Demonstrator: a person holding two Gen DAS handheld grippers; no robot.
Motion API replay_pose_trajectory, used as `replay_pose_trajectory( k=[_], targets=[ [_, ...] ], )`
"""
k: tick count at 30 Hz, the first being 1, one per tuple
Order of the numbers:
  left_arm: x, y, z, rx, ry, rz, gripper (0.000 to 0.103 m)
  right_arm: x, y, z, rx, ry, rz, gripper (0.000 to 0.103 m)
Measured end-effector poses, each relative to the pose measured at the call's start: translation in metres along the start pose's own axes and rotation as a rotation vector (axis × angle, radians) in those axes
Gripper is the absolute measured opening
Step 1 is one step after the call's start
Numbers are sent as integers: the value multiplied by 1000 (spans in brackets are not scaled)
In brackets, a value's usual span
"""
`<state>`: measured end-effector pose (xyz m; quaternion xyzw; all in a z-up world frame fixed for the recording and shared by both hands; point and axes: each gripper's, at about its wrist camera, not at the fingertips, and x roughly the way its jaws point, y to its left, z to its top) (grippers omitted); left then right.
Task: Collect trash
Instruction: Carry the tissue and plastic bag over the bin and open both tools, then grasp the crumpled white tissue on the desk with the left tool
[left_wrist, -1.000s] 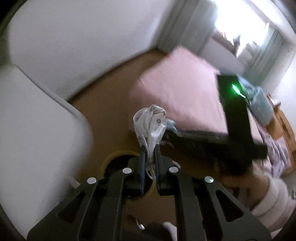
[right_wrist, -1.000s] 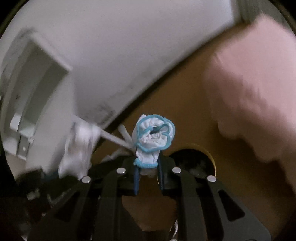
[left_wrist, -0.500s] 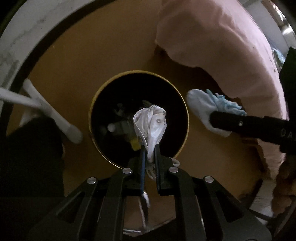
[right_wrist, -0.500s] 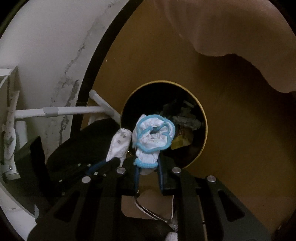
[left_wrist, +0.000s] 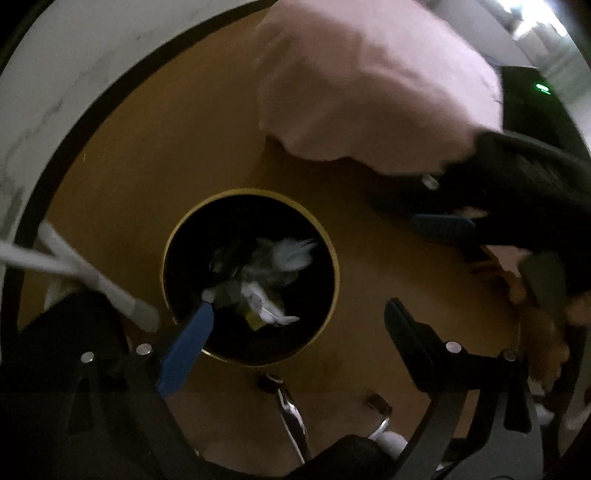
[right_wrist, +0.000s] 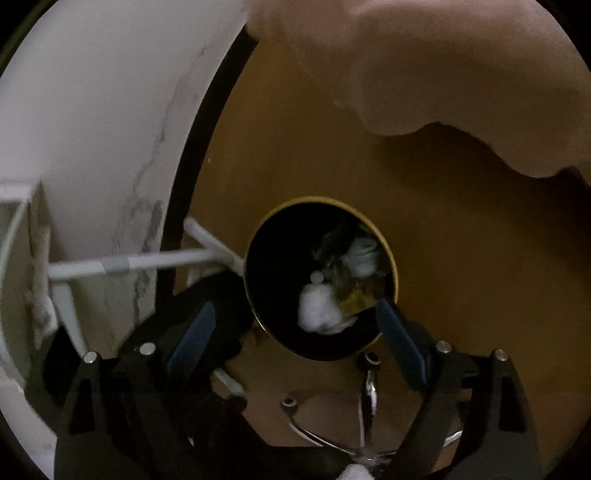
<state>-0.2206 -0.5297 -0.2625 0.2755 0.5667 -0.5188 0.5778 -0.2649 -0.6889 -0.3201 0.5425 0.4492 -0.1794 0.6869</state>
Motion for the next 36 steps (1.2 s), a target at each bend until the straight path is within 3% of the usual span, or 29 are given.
replay_pose_trajectory(
  k=[2,4,6,8,9,10,13,16,18,19,21,23,30,31,32,33,36],
  targets=[
    [-26,-18,0,49,-51,-5,91,-28,1,3,15,-89,-26,86],
    [-66,-38,2,113,-136,-27,91,-67,9,2,-7,-252,-118,86],
    [-135,-55,3,201,-298,-38,91,-112,30,-8,-70,-487,-237,95],
    [-208,-49,-4,226,-473,-8,93,-149,61,-24,-187,-707,-323,97],
    [-233,-41,-8,214,-529,19,93,-158,73,-30,-239,-763,-357,97],
    [-259,-30,-10,183,-589,67,94,-166,91,-38,-313,-822,-399,97],
    [-335,38,-38,-33,-737,284,95,-171,127,-56,-441,-886,-435,97],
    [-392,131,-92,-355,-856,470,95,-159,163,-77,-551,-890,-421,97],
    [-413,201,-133,-605,-844,594,95,-143,184,-88,-608,-858,-414,97],
    [-418,228,-148,-689,-823,616,95,-138,193,-93,-632,-840,-406,97],
    [-425,282,-178,-841,-778,629,95,-127,214,-100,-687,-813,-375,97],
    [-423,322,-192,-913,-725,602,95,-119,237,-105,-729,-809,-359,97],
    [-396,390,-176,-870,-592,633,94,-100,319,-119,-805,-820,-259,97],
    [-393,397,-175,-855,-581,634,89,-100,332,-122,-825,-820,-245,97],
    [-391,403,-171,-838,-567,638,65,-99,353,-127,-866,-822,-221,97],
    [-389,409,-169,-822,-551,628,56,-94,366,-132,-895,-823,-205,97],
    [-393,419,-171,-781,-560,577,53,-85,413,-139,-1001,-783,-138,97]
  ],
)
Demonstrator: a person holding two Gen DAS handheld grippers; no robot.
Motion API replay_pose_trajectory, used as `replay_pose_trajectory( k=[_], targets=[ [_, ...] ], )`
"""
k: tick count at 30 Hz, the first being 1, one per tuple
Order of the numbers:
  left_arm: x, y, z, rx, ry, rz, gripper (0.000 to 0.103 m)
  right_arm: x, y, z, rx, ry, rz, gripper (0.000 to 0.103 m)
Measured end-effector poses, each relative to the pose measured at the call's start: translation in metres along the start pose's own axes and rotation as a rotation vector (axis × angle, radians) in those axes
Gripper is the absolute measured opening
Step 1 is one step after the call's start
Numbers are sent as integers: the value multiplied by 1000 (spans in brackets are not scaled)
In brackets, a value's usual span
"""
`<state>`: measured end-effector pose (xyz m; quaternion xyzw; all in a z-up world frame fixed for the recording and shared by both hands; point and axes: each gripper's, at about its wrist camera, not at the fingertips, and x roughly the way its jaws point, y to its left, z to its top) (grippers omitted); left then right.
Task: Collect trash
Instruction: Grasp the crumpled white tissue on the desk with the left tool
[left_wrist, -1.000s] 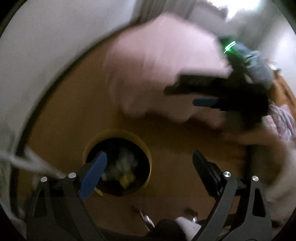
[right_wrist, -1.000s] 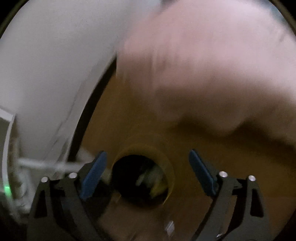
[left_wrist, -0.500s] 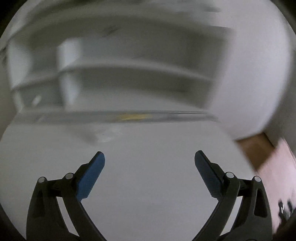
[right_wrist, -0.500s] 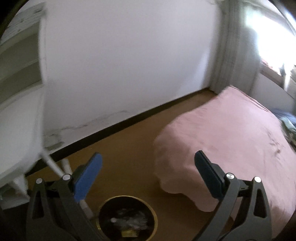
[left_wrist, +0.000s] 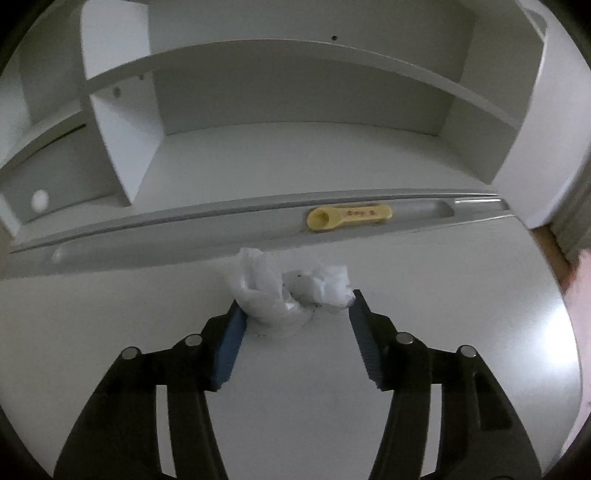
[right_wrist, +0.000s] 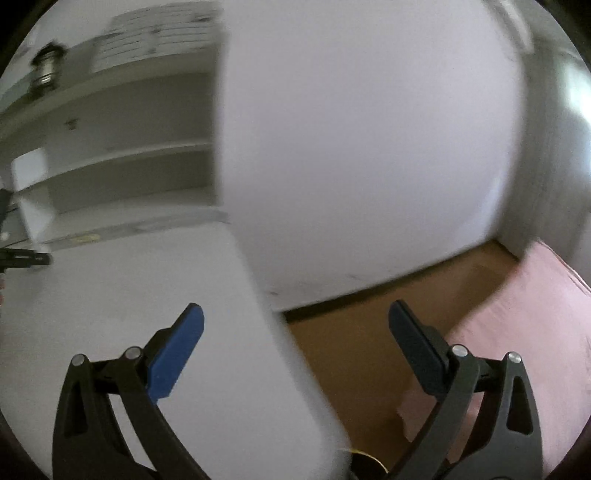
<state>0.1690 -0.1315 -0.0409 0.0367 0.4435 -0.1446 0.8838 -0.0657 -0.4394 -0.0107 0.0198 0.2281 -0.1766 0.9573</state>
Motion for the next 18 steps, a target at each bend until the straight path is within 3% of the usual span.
replay_pose_trajectory(
  k=[4,10,13,18],
  targets=[
    [-19,29,3,6,-51,38,53,32,57,39,-10,67,174,97],
    [-23,95,-1,-32,-67,136,53,99,195,91,-169,243,391,97],
    [-20,127,-4,-134,-60,88,53,123,257,104,-241,355,421,97],
    [-16,139,-5,-157,-47,70,54,163,307,110,-270,464,392,97]
  ],
)
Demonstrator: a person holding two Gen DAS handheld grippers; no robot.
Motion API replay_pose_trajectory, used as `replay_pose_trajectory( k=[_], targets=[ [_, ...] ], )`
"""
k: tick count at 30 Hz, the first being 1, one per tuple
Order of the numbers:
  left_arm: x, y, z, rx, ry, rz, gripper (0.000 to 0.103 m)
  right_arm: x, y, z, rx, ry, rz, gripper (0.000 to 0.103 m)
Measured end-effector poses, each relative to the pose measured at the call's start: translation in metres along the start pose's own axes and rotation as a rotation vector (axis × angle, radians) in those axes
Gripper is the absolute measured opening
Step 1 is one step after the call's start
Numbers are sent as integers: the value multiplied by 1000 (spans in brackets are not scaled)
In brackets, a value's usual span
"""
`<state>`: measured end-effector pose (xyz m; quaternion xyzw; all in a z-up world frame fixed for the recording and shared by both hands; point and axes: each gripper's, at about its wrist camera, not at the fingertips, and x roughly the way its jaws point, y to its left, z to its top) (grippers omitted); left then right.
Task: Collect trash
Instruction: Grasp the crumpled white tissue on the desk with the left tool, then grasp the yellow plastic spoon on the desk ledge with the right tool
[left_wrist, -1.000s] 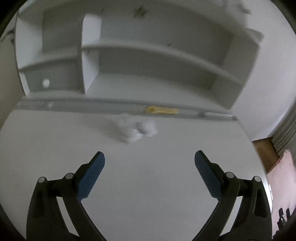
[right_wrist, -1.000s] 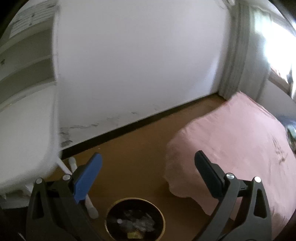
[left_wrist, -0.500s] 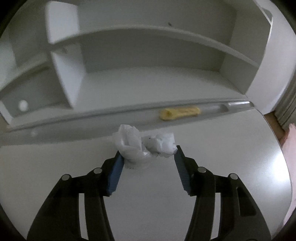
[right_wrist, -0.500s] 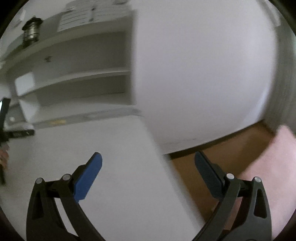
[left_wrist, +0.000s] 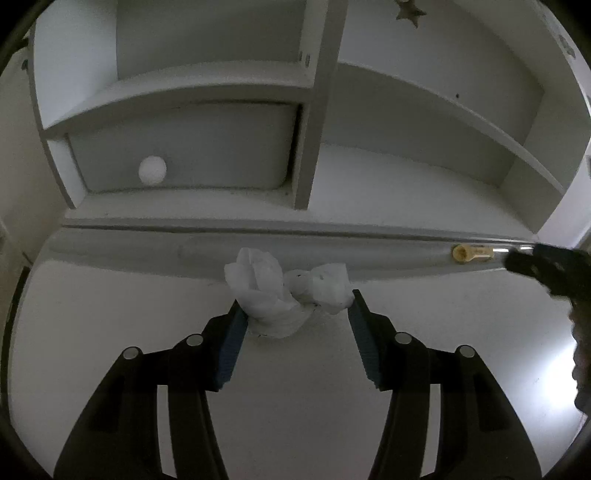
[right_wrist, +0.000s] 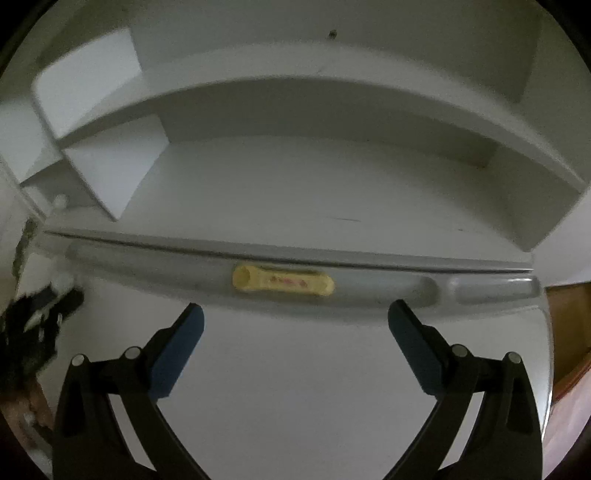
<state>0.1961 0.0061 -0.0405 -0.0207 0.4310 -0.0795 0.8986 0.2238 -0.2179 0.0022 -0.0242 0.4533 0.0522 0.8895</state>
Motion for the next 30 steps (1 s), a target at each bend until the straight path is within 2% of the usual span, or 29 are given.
replay_pose_trajectory(
  k=[5,11,14,23,27,30],
  targets=[
    [-3,-1,2,-1,-18,-29,54,34,18,21,0,64,-34,97],
    [-13,17,4,-38,-20,-60,54,51,17,25,32,107,-90,97],
    [-15,17,4,-38,-23,-65,54,63,13,27,74,138,-64,97],
    [-20,20,0,-36,-26,-76,55,71,17,38,61,113,-64,97],
    [-26,23,3,-29,-29,-79,55,63,9,40,75,88,-59,76],
    [-24,23,2,-28,-27,-83,55,64,4,44,56,91,-38,76]
  ],
)
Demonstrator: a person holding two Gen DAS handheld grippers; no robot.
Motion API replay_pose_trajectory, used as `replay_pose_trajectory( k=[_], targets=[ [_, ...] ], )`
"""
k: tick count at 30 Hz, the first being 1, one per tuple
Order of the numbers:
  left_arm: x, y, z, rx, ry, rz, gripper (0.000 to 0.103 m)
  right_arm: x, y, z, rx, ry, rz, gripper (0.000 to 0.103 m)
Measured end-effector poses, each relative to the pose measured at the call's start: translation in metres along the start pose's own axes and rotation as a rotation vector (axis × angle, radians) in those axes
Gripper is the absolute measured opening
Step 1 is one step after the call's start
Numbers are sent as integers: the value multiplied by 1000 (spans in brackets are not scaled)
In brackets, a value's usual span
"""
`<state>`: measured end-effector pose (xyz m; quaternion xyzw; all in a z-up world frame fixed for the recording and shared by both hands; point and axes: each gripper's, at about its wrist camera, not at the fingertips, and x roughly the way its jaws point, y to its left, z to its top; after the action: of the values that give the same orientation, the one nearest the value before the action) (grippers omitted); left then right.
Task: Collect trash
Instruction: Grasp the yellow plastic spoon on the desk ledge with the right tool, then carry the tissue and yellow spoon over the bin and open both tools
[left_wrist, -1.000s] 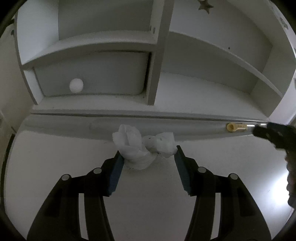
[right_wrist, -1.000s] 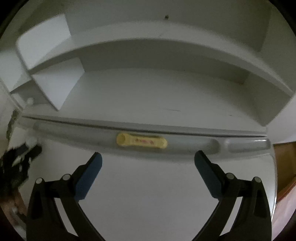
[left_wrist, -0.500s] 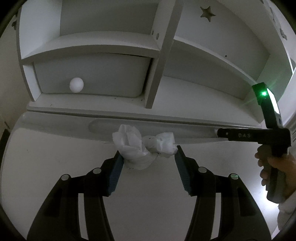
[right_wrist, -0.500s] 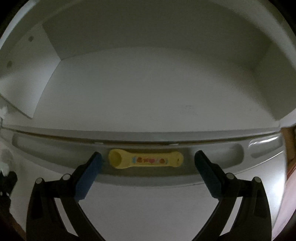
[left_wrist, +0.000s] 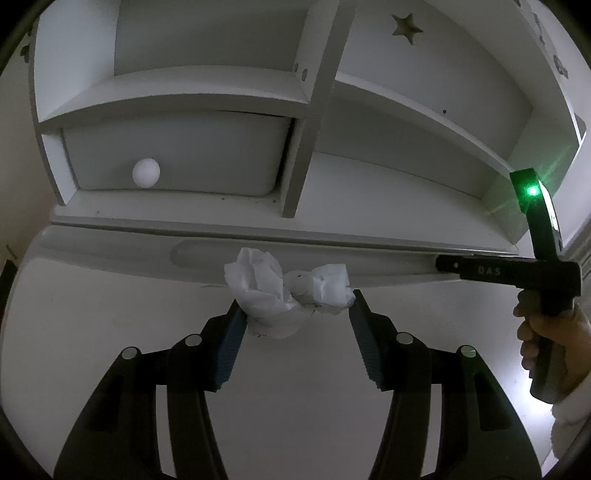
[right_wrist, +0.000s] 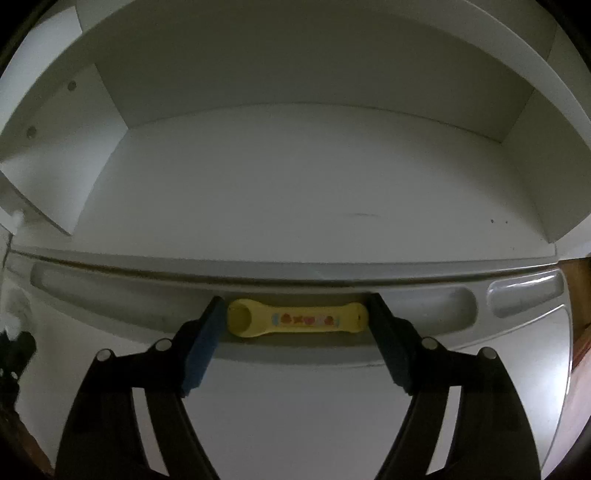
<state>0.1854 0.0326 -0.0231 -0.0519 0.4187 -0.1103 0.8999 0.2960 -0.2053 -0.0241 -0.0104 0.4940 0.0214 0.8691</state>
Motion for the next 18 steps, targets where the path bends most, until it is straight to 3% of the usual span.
replay_pose_trajectory(
  k=[8,18],
  targets=[
    [-2,4,2,6,0,1,55,-6,-11,9,-4,-32,21,75],
    [2,5,1,7,12,-12,55,-10,15,7,-44,-62,12,76]
  ],
)
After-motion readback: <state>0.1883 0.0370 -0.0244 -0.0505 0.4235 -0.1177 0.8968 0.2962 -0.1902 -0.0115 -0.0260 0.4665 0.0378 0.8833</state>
